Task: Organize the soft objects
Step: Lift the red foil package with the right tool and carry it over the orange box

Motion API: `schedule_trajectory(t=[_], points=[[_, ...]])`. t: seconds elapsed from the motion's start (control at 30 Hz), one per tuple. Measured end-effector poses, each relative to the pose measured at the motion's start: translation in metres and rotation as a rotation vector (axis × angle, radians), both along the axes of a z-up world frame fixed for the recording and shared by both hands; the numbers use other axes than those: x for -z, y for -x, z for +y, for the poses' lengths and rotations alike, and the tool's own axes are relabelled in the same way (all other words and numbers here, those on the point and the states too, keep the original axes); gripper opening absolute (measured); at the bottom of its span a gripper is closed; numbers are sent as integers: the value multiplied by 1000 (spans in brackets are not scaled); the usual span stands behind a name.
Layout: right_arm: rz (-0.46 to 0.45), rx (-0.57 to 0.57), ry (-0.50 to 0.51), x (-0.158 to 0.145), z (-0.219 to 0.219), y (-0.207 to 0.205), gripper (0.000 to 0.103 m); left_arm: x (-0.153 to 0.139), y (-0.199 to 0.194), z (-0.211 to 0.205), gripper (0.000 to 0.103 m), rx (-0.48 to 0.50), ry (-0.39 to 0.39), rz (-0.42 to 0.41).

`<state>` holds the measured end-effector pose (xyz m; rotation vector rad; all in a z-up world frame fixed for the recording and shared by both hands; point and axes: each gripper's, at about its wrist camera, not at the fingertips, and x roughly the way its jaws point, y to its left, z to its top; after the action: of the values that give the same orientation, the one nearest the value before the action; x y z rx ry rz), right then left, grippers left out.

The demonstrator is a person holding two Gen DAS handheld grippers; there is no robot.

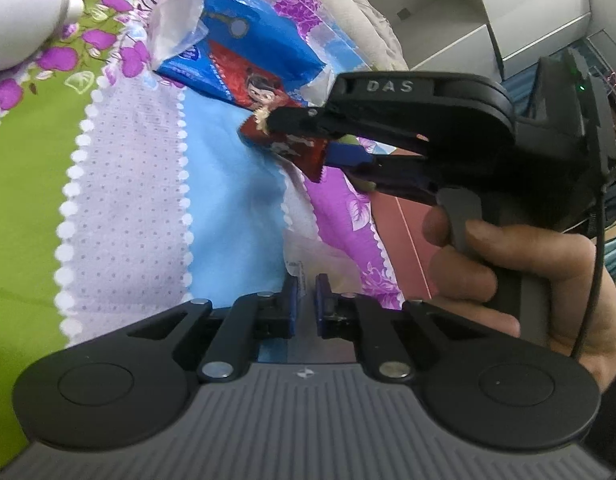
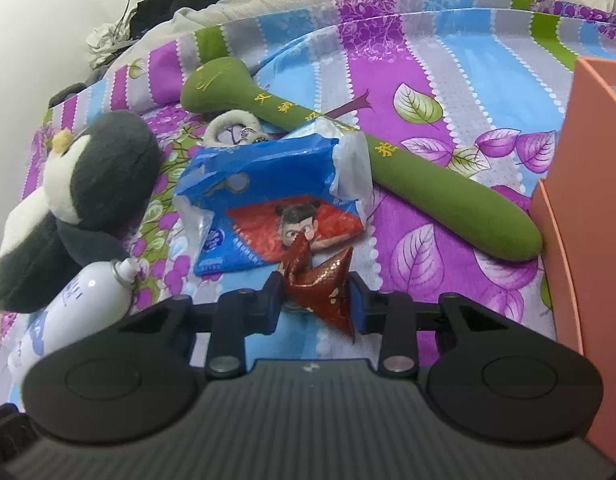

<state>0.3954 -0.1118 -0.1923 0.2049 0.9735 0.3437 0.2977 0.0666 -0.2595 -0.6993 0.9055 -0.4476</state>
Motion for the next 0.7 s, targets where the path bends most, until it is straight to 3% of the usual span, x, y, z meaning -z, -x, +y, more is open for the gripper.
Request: schedule_trajectory(t=[0.7], points=[[-33, -12, 74, -20, -22, 97, 37, -44, 54, 1, 10, -113, -309, -37]])
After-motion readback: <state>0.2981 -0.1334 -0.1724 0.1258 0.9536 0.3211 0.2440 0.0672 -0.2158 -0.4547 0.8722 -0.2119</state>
